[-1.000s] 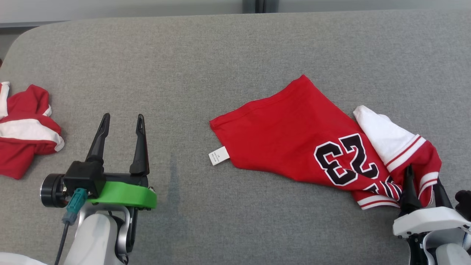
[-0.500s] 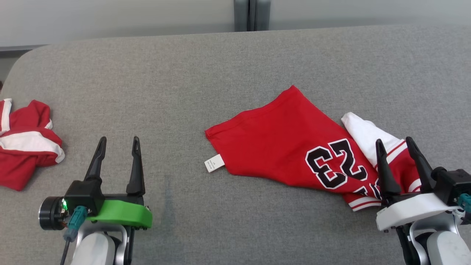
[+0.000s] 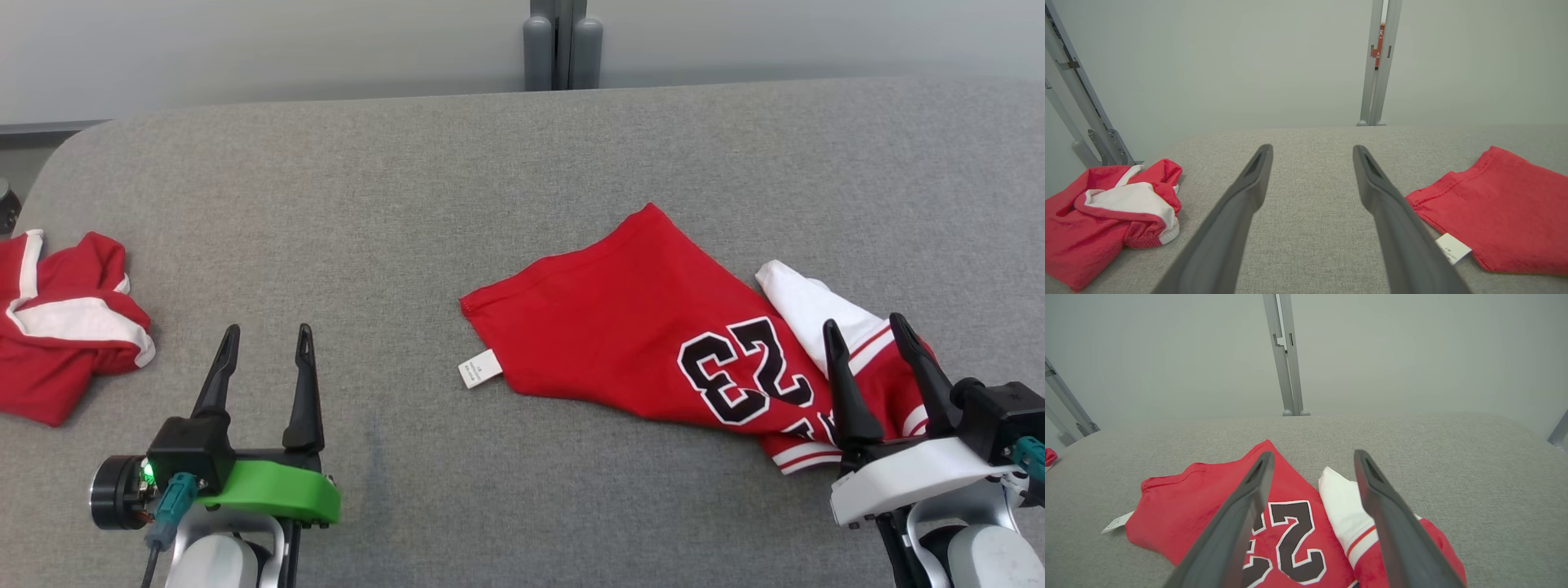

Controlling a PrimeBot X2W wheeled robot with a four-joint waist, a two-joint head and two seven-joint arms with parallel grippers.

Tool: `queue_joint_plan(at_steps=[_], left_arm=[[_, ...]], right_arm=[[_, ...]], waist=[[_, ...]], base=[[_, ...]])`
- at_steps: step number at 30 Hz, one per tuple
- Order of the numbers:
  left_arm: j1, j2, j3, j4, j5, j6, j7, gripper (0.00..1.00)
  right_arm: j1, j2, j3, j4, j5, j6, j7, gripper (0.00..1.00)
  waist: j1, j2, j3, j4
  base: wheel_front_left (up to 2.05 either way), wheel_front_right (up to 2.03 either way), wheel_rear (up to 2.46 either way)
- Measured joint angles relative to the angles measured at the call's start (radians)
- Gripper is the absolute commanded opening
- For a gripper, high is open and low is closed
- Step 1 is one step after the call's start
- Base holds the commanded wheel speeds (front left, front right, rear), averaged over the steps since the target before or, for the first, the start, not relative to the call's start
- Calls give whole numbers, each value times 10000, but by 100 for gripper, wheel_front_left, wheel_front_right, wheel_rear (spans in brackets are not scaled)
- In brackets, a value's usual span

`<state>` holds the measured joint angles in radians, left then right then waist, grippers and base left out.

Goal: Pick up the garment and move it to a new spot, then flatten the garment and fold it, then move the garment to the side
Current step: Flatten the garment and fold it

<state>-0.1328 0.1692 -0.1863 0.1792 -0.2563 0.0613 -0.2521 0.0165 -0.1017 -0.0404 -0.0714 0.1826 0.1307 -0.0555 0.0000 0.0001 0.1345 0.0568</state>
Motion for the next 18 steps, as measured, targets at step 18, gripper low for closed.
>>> queue_joint_plan(at_steps=[18], left_arm=[[-4815,-819,-2692,2286,311,-1687,2144,100]], right_arm=[[-1044,-15,491,-121,81,0,-36,100]], waist=[[0,0,1337,-570]], base=[[0,0,0]])
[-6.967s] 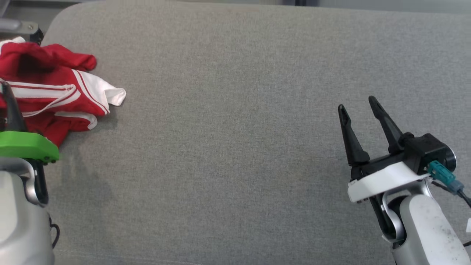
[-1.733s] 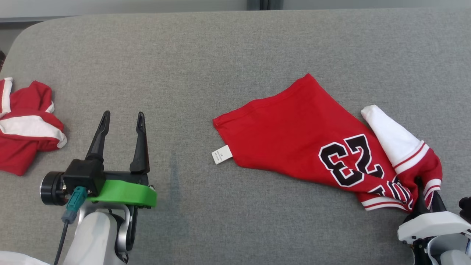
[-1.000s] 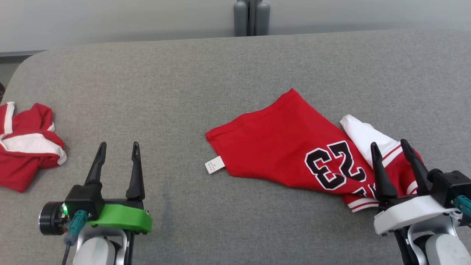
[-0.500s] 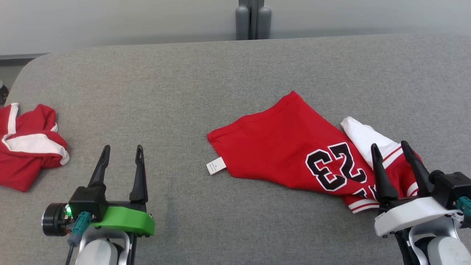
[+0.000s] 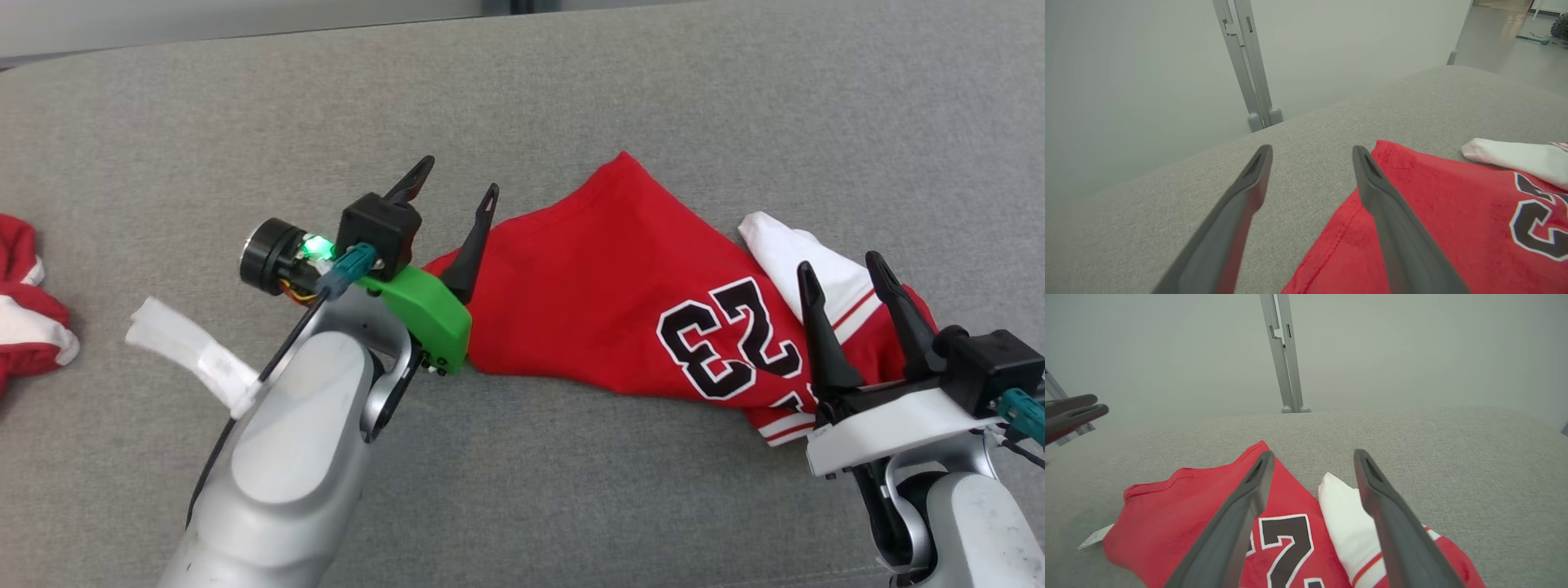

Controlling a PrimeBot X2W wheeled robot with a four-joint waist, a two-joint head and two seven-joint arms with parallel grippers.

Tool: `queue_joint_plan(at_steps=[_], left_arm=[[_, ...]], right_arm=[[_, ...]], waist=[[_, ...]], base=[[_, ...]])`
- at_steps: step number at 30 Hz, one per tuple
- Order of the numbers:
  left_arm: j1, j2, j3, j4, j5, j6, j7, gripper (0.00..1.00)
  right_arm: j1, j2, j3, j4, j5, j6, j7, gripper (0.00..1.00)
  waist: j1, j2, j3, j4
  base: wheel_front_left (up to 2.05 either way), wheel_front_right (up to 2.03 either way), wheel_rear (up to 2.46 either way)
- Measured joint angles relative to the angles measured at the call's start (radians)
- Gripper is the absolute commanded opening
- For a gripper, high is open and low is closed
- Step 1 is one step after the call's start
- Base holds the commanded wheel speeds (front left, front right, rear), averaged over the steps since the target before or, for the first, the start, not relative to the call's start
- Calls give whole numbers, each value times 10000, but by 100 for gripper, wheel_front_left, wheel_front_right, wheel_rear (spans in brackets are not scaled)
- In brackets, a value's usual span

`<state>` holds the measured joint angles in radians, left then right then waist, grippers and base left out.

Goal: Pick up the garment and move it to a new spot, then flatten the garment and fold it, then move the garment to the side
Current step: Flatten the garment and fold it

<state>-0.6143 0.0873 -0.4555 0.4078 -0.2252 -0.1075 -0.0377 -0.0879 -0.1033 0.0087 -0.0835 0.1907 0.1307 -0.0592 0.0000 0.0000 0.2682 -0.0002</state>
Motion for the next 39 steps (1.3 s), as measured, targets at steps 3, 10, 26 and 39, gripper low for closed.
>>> queue_joint_plan(at_steps=[3,10,26,39], left_arm=[[-996,-148,-583,1735,-194,-155,510,100],[-2176,-169,-1394,4615,-487,-217,1551,89],[-1494,930,-1453,3306,-1352,399,-35,0],[5588,3168,-610,-4278,-2742,3436,2715,0]], right_arm=[[-266,71,186,253,25,0,-174,100],[-449,196,267,746,115,0,-456,100],[-326,293,-639,784,65,2,-491,100],[339,372,-945,598,59,0,-236,100]], waist=[[0,0,386,-473],[0,0,928,-1307],[0,0,941,-942],[0,0,32,-3]], base=[[0,0,0],[0,0,0],[0,0,0],[0,0,0]])
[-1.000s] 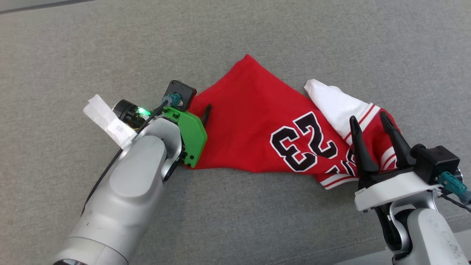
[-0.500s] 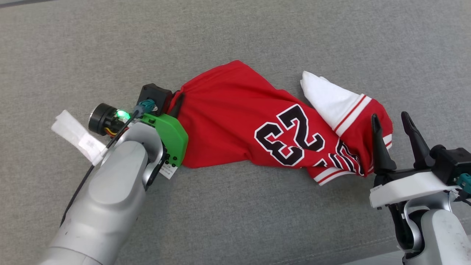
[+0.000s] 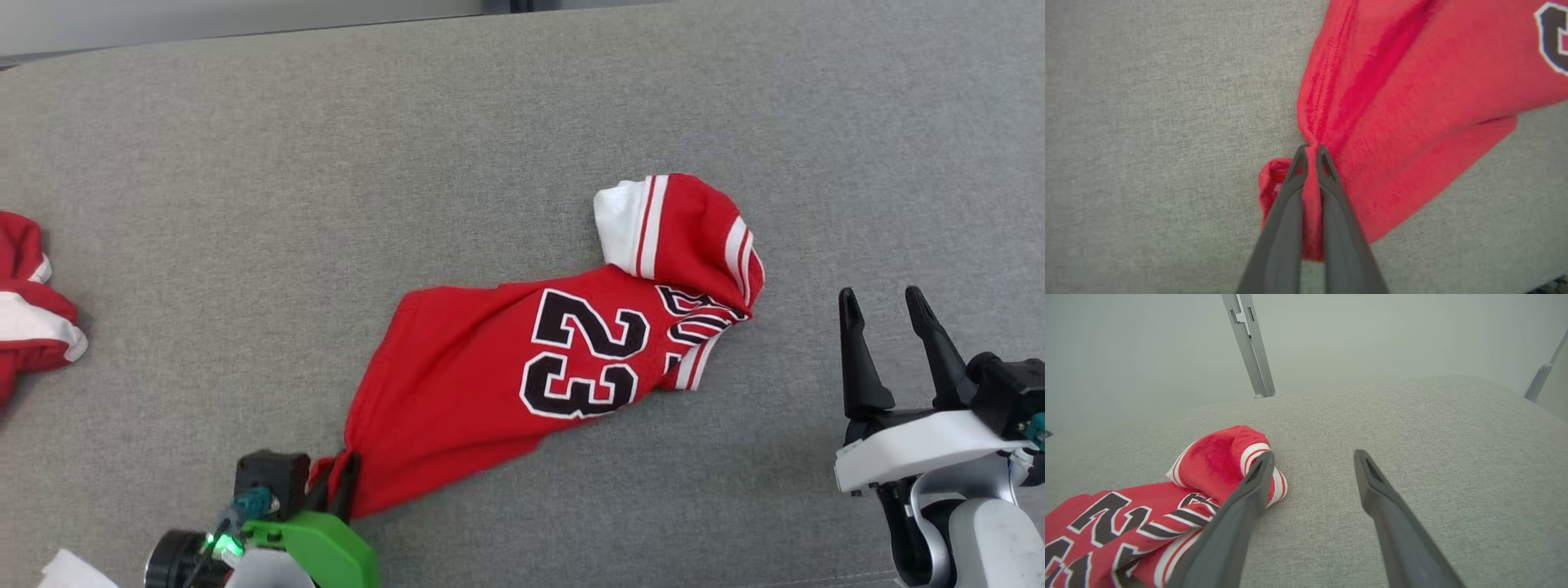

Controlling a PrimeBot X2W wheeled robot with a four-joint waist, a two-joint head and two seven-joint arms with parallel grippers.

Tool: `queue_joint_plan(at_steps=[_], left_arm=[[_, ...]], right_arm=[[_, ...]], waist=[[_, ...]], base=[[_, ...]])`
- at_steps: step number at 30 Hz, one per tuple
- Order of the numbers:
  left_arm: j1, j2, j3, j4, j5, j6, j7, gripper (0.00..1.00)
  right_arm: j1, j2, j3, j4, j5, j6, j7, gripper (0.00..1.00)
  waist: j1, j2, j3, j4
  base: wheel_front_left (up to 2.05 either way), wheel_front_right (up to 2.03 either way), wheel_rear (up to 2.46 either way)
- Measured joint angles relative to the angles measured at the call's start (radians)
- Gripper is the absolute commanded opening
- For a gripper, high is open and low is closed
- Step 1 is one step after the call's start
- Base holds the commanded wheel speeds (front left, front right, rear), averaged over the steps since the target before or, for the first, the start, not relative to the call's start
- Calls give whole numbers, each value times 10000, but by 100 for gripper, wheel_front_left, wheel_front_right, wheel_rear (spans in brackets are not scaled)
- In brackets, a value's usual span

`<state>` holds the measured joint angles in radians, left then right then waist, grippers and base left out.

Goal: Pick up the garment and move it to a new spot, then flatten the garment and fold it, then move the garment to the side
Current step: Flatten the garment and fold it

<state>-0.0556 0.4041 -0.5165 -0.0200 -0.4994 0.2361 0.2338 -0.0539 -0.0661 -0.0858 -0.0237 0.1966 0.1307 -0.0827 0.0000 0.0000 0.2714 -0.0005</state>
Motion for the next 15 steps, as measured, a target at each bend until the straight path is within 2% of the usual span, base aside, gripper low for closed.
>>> queue_joint_plan(at_steps=[3,5,6,7,15], left_arm=[[712,27,-58,-715,-196,288,247,0],[792,-42,-105,-878,-196,322,201,0],[784,-132,-104,-911,-211,318,63,37],[750,-236,-75,-886,-203,316,-199,100],[-98,-792,813,-447,113,221,-3124,100]], right_arm=[[94,23,23,-44,13,0,69,100],[99,29,35,-119,12,0,128,100],[106,38,36,-161,10,0,173,100],[114,38,56,-203,-19,0,198,100],[107,-56,182,-556,-111,0,472,100]], waist=[[0,0,-115,140],[0,0,-164,204],[0,0,-180,232],[0,0,-194,246],[0,0,-381,157]], base=[[0,0,0],[0,0,0],[0,0,0],[0,0,0],[0,0,0]])
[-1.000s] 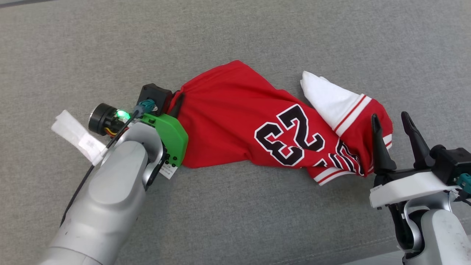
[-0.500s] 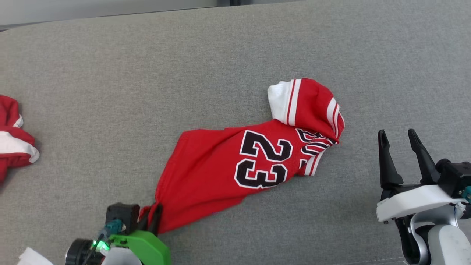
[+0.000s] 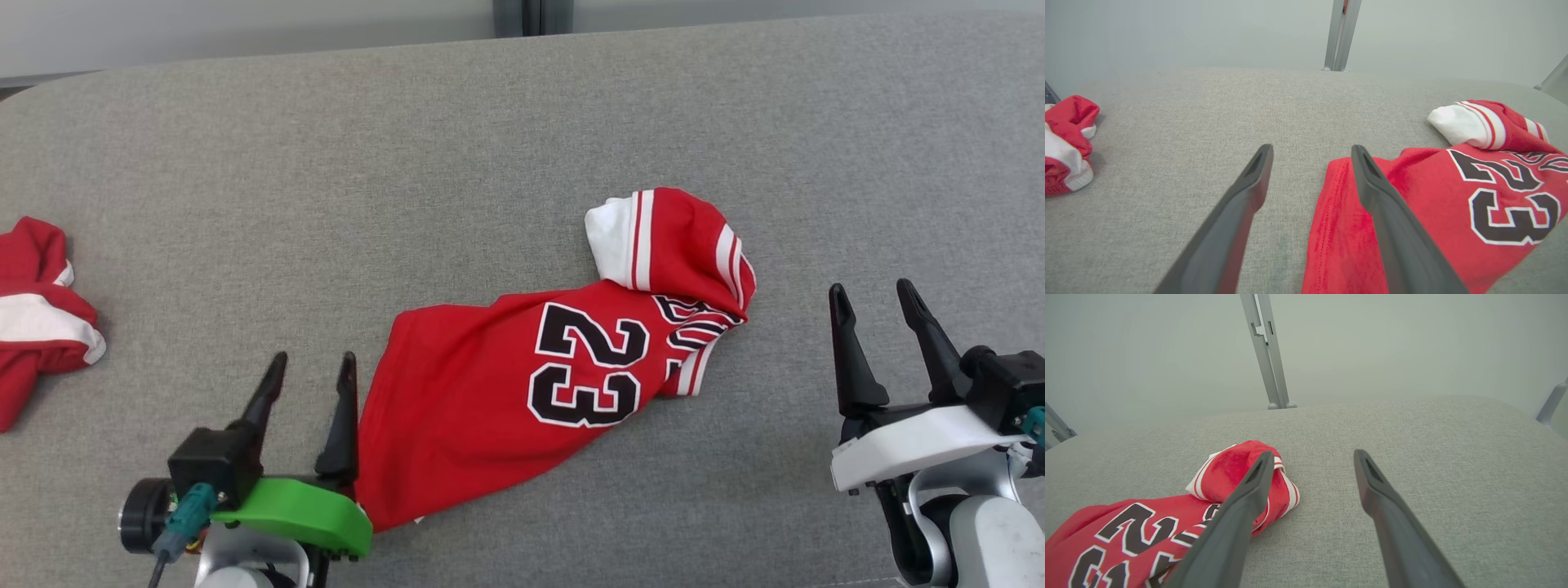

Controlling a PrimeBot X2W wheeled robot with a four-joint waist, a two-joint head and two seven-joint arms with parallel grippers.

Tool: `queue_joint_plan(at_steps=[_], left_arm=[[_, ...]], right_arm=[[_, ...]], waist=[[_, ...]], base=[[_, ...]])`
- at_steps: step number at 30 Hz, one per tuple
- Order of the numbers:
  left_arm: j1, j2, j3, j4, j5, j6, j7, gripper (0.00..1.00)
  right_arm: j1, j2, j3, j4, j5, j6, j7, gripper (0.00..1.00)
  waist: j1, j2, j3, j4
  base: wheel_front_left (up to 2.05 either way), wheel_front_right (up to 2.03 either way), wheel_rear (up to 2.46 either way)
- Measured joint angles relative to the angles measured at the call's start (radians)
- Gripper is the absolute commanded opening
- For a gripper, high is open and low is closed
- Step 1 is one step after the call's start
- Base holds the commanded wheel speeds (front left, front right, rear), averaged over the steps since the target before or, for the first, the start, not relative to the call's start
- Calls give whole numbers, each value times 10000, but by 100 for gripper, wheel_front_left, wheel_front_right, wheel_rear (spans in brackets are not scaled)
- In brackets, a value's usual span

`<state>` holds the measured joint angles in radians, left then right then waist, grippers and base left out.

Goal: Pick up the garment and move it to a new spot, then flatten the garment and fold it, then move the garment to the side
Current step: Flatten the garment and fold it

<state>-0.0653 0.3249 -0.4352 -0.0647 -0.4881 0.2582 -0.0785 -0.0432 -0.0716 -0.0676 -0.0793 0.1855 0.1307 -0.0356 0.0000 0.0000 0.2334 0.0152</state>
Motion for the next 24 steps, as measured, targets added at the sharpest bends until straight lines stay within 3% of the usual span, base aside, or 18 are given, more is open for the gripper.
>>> queue_joint_plan(at_steps=[8,24], left_arm=[[-805,92,696,865,454,15,-1480,100],[-917,36,656,1304,686,52,-1707,100]], right_arm=[[45,-67,201,-374,-52,0,322,100],[241,-353,153,-397,50,0,510,100]], waist=[[0,0,-396,-82],[0,0,-551,-10]], base=[[0,0,0],[0,0,0]])
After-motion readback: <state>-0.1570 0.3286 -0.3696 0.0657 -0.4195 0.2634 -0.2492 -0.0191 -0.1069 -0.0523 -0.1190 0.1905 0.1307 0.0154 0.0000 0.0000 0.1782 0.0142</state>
